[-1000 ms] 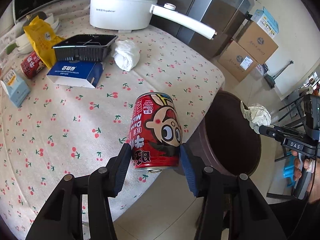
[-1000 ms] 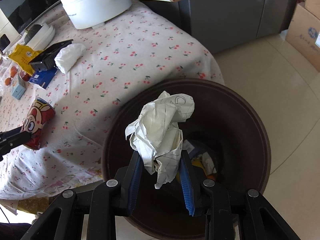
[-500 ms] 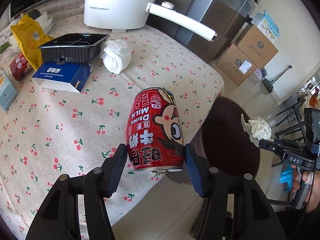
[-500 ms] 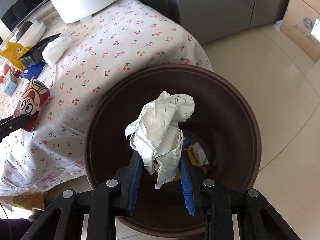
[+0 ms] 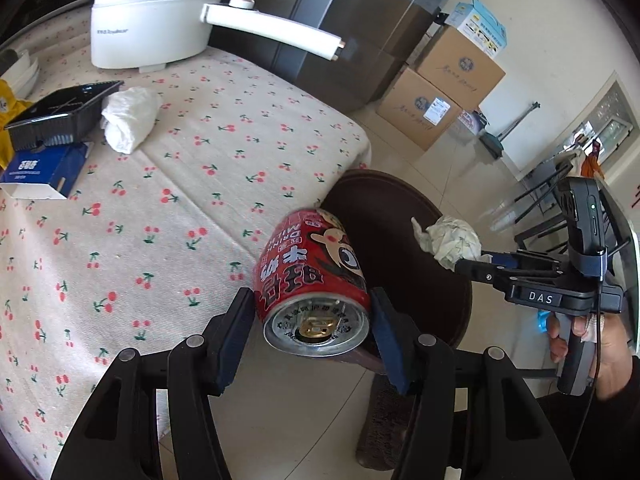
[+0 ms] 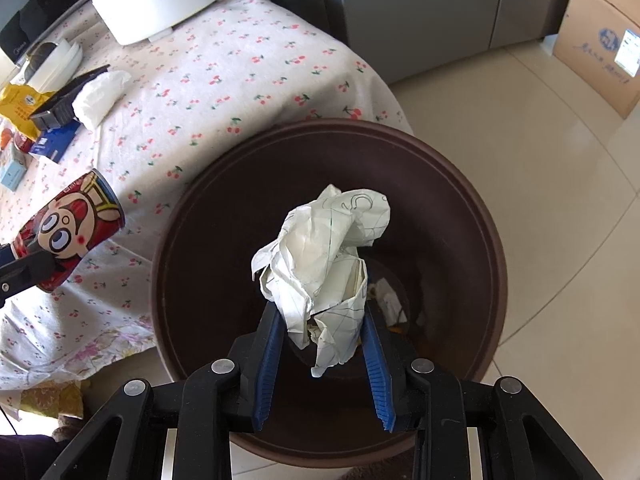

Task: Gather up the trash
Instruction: 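Open both grippers over the bin to drop the can and paper, then move both tools back to the table, right gripper toward the white tissue, then grasp the white tissue with the right gripper and lift it, then grasp the black plastic tray with the left gripper while the right holds the tissue, then carry the black tray and the tissue toward the brown bin with both grippers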

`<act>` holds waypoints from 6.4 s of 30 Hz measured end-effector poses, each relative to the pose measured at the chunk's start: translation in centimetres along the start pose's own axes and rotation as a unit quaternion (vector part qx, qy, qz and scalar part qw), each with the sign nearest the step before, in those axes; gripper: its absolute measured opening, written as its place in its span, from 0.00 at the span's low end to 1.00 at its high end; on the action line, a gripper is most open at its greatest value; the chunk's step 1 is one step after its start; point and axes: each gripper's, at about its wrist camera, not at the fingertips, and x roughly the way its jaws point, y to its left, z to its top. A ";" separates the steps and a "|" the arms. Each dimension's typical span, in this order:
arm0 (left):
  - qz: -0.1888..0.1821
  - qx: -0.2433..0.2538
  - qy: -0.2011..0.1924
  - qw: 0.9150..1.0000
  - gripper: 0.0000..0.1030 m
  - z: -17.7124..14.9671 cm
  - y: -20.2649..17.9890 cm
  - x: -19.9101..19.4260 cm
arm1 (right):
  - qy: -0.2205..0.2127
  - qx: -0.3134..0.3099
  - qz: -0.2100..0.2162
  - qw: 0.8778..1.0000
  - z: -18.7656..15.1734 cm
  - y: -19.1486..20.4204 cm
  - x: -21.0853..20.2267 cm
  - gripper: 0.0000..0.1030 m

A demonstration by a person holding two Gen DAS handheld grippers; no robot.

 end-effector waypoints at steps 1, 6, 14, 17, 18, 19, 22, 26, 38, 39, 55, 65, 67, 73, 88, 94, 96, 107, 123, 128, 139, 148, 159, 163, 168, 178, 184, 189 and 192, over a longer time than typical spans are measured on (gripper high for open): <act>-0.002 0.004 0.003 1.000 0.59 0.0 -0.4 0.3 | 0.006 0.004 0.001 1.000 -0.1 -0.2 0.1 0.51; -0.013 0.020 0.008 1.000 0.58 0.1 -2.2 1.8 | 0.015 0.023 0.002 1.000 -0.6 -1.4 0.1 0.63; -0.010 0.036 0.020 0.999 0.58 0.3 -3.5 4.8 | 0.023 0.034 -0.003 0.999 -1.2 -2.8 0.1 0.66; -0.008 0.032 0.029 0.999 0.59 0.4 -3.5 5.6 | 0.019 0.035 -0.004 0.999 -1.3 -3.3 -0.3 0.66; -0.011 0.027 0.032 0.999 0.59 0.5 -3.4 5.6 | 0.018 0.035 -0.006 0.999 -1.3 -3.5 -0.5 0.66; -0.015 0.024 0.032 0.999 0.62 0.6 -3.3 5.6 | 0.017 0.035 -0.009 0.999 -1.4 -3.7 -0.5 0.66; 0.006 0.028 0.027 0.999 0.76 0.9 -3.1 4.9 | 0.021 0.036 -0.016 0.999 -1.4 -4.3 -0.5 0.66; 0.041 0.028 0.024 0.998 0.85 0.9 -1.9 3.9 | 0.022 0.040 -0.018 0.999 -1.2 -4.5 -0.5 0.66; 0.103 0.006 -0.010 0.995 1.00 0.0 2.6 -2.1 | 0.002 0.009 0.002 1.000 0.8 0.1 -1.3 0.74; 0.109 0.003 -0.013 0.994 1.00 -0.1 3.1 -2.7 | 0.000 0.005 0.004 1.000 1.0 0.7 -1.3 0.75; 0.168 -0.066 -0.050 0.982 1.00 -2.5 10.9 -11.0 | -0.012 -0.051 0.033 0.998 3.6 10.5 -0.8 0.78; 0.214 -0.105 -0.068 0.969 1.00 -3.9 15.7 -14.5 | -0.042 -0.069 0.035 0.996 5.8 15.8 -0.4 0.94; 0.221 -0.114 -0.069 0.966 1.00 -4.2 16.6 -15.0 | -0.048 -0.075 0.030 0.996 6.5 16.8 0.0 0.95; 0.244 -0.127 -0.070 0.959 1.00 -4.5 19.1 -16.1 | -0.055 -0.098 0.024 0.993 9.3 19.8 2.7 0.96; 0.251 -0.187 -0.092 0.945 1.00 -4.7 23.4 -17.2 | -0.090 -0.177 0.016 0.980 15.5 25.7 11.8 0.87; 0.247 -0.188 -0.084 0.947 1.00 -4.4 23.5 -16.3 | -0.094 -0.174 0.036 0.980 17.1 26.2 13.3 0.70; 0.243 -0.187 -0.081 0.948 1.00 -4.3 23.2 -15.9 | -0.086 -0.176 0.038 0.980 17.3 26.4 13.6 0.46; 0.224 -0.143 -0.076 0.961 1.00 -2.9 20.4 -14.9 | -0.070 -0.164 0.043 0.983 14.5 23.8 10.2 0.18; 0.208 -0.008 -0.074 0.975 1.00 6.8 15.3 -7.1 | -0.085 -0.118 0.078 0.986 10.5 16.1 0.9 0.18; 0.202 0.016 -0.078 0.976 1.00 10.5 14.9 -4.7 | -0.084 -0.129 0.071 0.986 10.5 14.4 0.8 0.18; 0.206 -0.011 -0.036 0.978 0.72 13.8 16.8 0.9 | -0.068 -0.123 0.059 0.988 10.7 11.5 2.4 0.18; 0.199 -0.006 -0.061 0.978 0.60 12.5 15.7 -1.5 | -0.067 -0.122 0.053 0.989 10.4 11.4 2.3 0.18; 0.181 0.000 -0.101 0.978 0.60 7.3 11.2 -9.0 | -0.099 -0.118 0.056 0.986 9.3 13.5 -1.2 0.19; 0.170 -0.011 -0.107 0.980 0.60 4.6 10.4 -10.7 | -0.103 -0.126 0.052 0.985 7.8 14.6 -2.3 0.19; 0.160 -0.016 -0.109 0.981 0.60 1.4 9.3 -11.8 | -0.108 -0.139 0.036 0.984 5.8 15.5 -3.4 0.19; 0.140 -0.015 -0.103 0.985 0.60 -2.4 7.3 -12.3 | -0.119 -0.131 0.026 0.984 2.5 15.2 -4.7 0.19; 0.113 -0.028 -0.091 0.989 0.60 -2.5 6.0 -11.1 | -0.109 -0.107 0.015 0.988 1.2 13.4 -4.2 0.19; 0.096 -0.015 -0.084 0.992 0.60 -2.1 4.0 -10.0 | -0.108 -0.084 0.015 0.990 0.6 11.7 -4.5 0.19; 0.088 -0.005 -0.082 0.993 0.60 -1.8 2.9 -9.2 | -0.109 -0.084 0.005 0.990 0.1 10.5 -4.8 0.19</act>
